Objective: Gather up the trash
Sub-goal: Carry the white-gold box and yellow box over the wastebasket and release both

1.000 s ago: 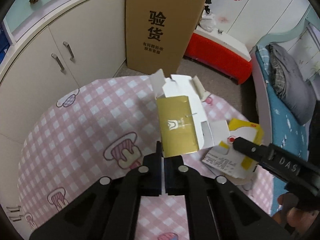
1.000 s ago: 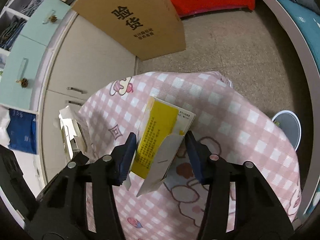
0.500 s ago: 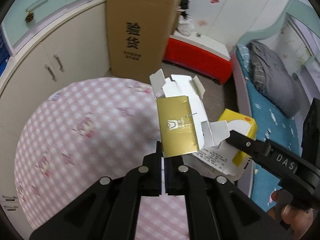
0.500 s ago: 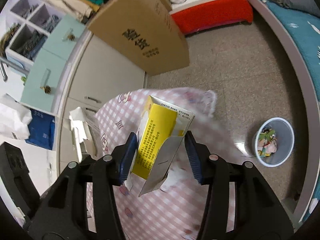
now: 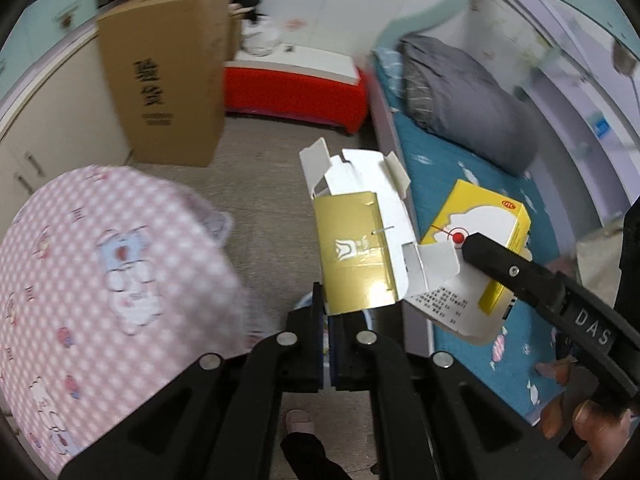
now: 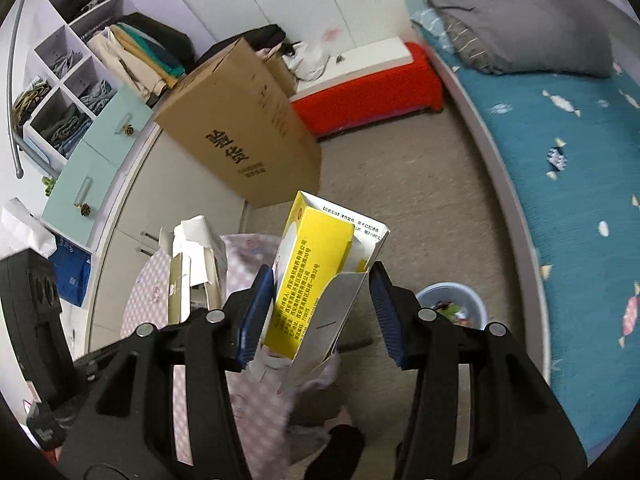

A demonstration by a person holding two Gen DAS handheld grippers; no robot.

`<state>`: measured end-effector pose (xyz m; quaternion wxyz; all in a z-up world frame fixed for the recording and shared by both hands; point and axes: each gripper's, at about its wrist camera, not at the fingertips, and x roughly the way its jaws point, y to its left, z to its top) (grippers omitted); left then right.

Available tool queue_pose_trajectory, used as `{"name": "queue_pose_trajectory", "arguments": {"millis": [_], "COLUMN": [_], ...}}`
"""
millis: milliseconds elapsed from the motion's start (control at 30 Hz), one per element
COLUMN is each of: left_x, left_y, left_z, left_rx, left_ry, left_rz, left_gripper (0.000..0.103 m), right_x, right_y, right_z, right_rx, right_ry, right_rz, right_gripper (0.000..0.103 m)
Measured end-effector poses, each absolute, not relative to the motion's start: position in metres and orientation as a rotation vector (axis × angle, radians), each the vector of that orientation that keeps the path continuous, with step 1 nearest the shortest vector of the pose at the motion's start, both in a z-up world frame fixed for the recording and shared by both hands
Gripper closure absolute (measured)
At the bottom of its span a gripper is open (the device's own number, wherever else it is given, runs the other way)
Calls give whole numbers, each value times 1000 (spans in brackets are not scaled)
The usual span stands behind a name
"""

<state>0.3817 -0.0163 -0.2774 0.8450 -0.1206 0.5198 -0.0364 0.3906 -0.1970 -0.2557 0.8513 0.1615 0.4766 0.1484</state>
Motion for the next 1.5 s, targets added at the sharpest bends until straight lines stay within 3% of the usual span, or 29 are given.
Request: {"name": "queue_pose_trajectory", "arguments": {"millis": [233, 300, 333, 367, 1500], "left_x": [387, 390, 391, 392, 426], "left_y": [-74, -86, -89, -92, -163], "left_z": [-274, -274, -273, -273, -289], "left_rx": [-212, -200, -196, -190, -91], "left_ry": [1107, 1111, 1112, 1114, 1213], "left_rz": [-126, -131, -132, -134, -214], "left_gripper": [101, 101, 101, 101, 99], "right_x": [382, 381, 382, 383, 377], "right_y": [-258, -270, -277, -283, -366], "right_z": [-256, -257, -260, -263, -271], "right_rx": [351, 370, 395, 413, 583], "right_ry": [974, 960, 957, 962, 958], "right_rz": [263, 257, 258, 251, 169], "right_gripper": [53, 48, 36, 34, 27]}}
